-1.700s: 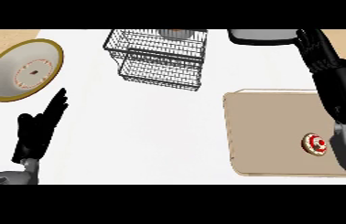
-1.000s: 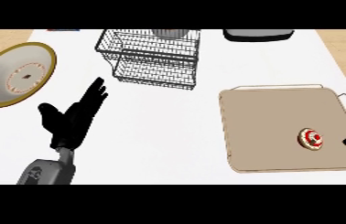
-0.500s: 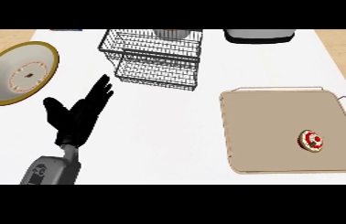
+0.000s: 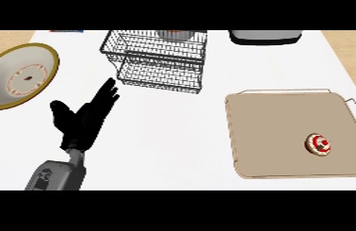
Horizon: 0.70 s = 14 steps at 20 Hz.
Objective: Pick the cupcake from the tray and place it in the tiered basket
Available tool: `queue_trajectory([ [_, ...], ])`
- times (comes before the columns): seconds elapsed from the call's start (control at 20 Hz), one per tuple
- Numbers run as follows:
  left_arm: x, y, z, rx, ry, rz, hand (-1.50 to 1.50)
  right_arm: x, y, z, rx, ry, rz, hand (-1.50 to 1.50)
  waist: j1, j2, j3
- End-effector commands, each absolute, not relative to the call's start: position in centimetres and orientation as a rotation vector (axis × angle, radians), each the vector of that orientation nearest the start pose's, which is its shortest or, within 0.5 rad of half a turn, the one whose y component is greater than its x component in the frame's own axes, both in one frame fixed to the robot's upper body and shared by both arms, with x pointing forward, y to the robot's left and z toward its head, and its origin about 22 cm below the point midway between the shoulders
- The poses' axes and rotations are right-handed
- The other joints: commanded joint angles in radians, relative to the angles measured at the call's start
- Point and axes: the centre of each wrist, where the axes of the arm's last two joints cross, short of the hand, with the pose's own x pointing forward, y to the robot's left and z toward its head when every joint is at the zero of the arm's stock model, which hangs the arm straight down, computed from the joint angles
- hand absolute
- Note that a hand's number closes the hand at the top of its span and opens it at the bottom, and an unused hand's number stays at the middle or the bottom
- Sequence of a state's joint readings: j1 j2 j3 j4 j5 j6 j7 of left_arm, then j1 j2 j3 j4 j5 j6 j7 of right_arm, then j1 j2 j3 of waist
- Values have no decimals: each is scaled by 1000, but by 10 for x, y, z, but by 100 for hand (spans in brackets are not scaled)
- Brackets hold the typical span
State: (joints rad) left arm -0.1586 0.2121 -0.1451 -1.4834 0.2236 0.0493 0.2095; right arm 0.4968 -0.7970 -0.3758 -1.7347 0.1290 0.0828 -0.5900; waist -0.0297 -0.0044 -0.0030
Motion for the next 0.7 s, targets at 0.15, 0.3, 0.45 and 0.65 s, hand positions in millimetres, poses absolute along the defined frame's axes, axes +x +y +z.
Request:
queue_trajectory([
  [0.15, 270, 228, 16, -105, -1391, -137, 0, 108, -387, 119, -772, -1558, 914, -150, 20, 3, 2],
  [0.3, 274, 233, 34, -120, -1383, -143, 0, 108, -387, 116, -863, -1459, 967, -150, 23, 2, 2],
  [0.45, 272, 223, 22, -102, -1401, -146, 0, 119, -374, 111, -931, -1401, 965, -150, 28, 4, 2],
  [0.65, 275, 219, 17, -127, -1385, -161, 0, 125, -357, 90, -937, -1324, 1015, -150, 27, 5, 3],
])
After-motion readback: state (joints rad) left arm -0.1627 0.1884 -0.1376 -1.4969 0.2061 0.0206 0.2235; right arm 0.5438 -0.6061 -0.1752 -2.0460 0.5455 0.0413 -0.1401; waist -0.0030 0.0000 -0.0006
